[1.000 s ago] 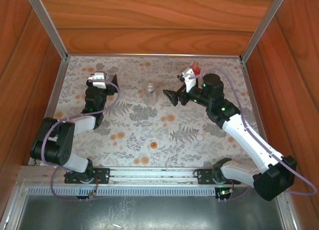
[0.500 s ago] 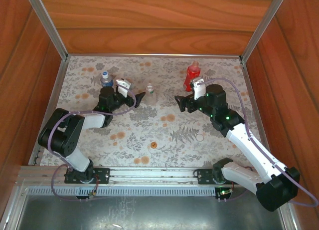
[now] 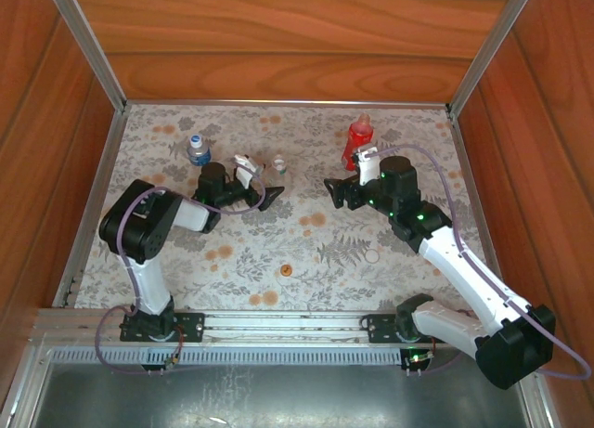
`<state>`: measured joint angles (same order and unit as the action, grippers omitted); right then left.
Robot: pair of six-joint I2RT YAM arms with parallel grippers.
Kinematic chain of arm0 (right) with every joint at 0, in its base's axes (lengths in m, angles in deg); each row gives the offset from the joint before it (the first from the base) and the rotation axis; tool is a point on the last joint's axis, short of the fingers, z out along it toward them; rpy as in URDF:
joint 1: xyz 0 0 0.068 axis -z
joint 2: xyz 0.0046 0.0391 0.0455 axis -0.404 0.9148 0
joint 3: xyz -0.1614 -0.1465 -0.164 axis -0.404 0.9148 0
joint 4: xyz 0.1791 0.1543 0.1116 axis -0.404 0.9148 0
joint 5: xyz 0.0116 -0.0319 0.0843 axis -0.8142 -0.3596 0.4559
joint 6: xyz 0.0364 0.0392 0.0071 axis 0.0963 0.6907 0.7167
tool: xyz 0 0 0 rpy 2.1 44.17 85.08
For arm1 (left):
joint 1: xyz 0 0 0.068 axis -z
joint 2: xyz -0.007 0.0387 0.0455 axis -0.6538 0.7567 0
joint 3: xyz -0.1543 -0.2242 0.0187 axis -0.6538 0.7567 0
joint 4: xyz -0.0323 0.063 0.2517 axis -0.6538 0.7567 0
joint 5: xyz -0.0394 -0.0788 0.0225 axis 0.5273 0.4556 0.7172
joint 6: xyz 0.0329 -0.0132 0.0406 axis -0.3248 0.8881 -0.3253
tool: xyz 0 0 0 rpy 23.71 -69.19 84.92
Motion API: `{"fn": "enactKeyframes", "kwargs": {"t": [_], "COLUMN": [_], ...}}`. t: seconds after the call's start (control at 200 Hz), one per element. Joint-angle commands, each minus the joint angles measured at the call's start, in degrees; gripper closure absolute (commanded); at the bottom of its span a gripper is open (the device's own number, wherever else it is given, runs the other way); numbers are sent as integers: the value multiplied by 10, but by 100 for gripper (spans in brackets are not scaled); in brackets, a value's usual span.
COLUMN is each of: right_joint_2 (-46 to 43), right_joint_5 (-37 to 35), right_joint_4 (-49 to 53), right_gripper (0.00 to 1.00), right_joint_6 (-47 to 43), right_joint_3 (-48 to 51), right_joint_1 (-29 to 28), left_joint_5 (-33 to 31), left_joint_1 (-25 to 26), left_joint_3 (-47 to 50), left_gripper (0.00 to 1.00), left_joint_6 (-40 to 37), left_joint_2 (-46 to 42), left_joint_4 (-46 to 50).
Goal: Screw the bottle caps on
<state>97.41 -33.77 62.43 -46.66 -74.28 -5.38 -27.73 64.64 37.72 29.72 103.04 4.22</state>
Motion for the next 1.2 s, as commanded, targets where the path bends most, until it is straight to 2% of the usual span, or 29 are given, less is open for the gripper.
{"fn": "enactKeyframes", "kwargs": {"t": [0.0,0.255,0.625,0.695,0.839,0.969,1.074,1.199], "right_joint_2": [-4,-5,0,-2,-2,-6,0,23], "right_joint_5": [0,-1,0,-16,-75,-152,-227,-248], "right_joint_4": [3,3,8,16,39,67,124,201], "right_gripper": [3,3,4,4,3,4,7,8], "right_joint_6": [7,8,10,17,45,112,214,327], "right_joint_3": [-4,-4,-5,-3,9,27,43,64], "right_joint_1": [3,2,2,2,2,2,3,4], "left_joint_5": [8,22,61,63,70,83,100,120], "left_joint_1": [0,3,15,15,14,14,15,19], "left_joint_3": [-25,-61,-109,-108,-105,-102,-97,-83], "left_gripper": [0,1,30,35,50,53,54,54], "left_joint_6": [15,32,41,41,41,43,47,50], "left_joint_2": [17,43,78,76,74,71,63,46], "left_joint_4": [-42,-42,-42,-42,-42,-42,-42,-42]}}
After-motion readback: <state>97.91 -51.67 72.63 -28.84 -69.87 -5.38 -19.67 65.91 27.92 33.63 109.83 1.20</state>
